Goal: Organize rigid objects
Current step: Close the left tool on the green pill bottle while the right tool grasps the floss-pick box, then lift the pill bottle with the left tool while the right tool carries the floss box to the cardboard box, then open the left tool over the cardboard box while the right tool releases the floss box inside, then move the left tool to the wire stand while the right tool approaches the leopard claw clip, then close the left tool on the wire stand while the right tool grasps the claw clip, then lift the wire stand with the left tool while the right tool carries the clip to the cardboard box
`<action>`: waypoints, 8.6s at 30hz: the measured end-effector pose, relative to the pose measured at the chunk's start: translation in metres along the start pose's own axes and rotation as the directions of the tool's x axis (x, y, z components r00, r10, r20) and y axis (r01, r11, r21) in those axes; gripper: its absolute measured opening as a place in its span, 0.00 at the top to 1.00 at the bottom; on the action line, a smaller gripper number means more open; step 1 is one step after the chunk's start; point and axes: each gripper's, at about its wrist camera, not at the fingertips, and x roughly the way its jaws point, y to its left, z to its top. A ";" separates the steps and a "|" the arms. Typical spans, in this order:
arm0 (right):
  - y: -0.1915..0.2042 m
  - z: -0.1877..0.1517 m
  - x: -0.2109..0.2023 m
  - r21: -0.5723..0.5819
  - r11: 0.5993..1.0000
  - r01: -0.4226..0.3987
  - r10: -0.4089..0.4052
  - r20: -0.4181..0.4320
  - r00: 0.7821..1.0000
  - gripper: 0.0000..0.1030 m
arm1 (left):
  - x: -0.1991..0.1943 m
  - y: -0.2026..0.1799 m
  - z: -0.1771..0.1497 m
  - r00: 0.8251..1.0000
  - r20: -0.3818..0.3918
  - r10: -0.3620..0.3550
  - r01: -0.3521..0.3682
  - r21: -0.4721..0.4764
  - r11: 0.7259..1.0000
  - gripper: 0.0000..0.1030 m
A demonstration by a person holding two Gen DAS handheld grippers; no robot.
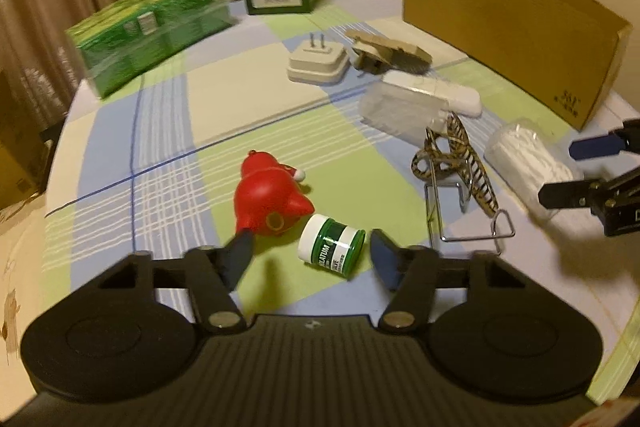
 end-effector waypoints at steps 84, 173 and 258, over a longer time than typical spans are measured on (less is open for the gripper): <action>-0.239 0.088 -0.104 0.187 0.973 0.133 -0.171 0.208 0.963 0.47 | 0.019 -0.265 0.209 0.958 0.132 -0.256 0.232 0.172 0.957 0.74; -0.029 0.047 -0.047 0.029 0.987 -0.160 0.154 0.140 0.978 0.34 | -0.034 -0.065 0.005 0.998 0.046 -0.042 0.047 -0.119 0.992 0.35; -0.007 0.027 0.021 -0.058 0.998 -0.014 0.009 -0.079 0.997 0.98 | 0.011 -0.051 0.000 0.998 -0.049 0.047 -0.055 -0.173 0.983 0.52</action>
